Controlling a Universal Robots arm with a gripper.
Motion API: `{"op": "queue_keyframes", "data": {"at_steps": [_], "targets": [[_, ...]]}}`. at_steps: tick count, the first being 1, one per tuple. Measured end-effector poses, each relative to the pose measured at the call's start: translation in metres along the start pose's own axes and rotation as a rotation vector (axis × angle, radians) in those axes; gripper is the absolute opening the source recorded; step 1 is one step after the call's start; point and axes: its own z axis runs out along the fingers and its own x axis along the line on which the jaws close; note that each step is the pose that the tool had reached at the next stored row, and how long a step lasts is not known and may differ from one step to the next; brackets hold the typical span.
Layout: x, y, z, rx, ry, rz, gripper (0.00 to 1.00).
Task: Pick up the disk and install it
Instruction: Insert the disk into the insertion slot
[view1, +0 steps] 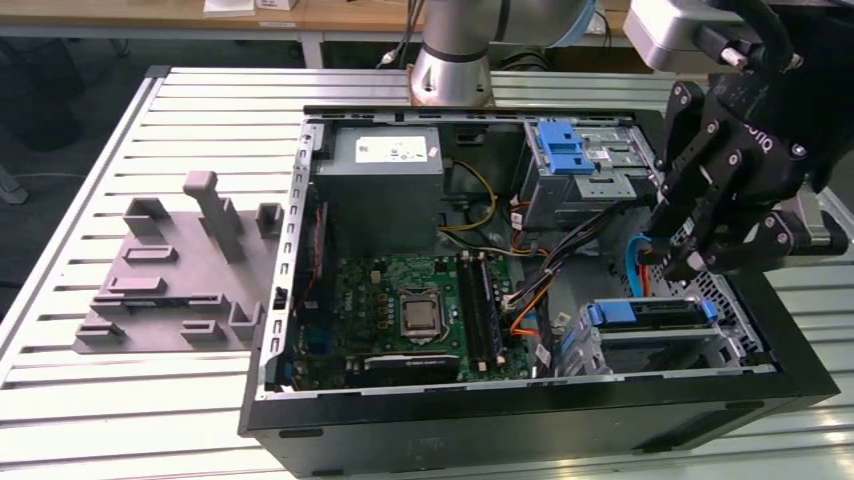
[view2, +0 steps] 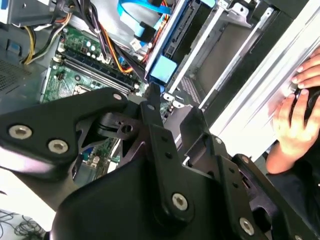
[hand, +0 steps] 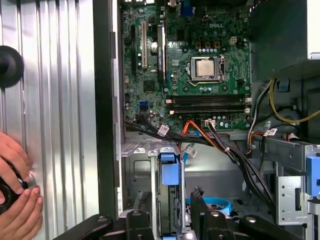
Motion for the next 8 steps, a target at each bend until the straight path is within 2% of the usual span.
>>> {"op": "queue_keyframes", "data": {"at_steps": [3,4,5,8], "targets": [[0.0,0.0,0.0017,0.0,-0.0002,0.0,0.42],[0.0,0.0,0.0025,0.0,-0.0002,0.0,0.36],[0.0,0.0,0.0034,0.0,-0.0001,0.0,0.36],[0.0,0.0,0.006,0.0,-0.0001,0.0,0.18]]}}
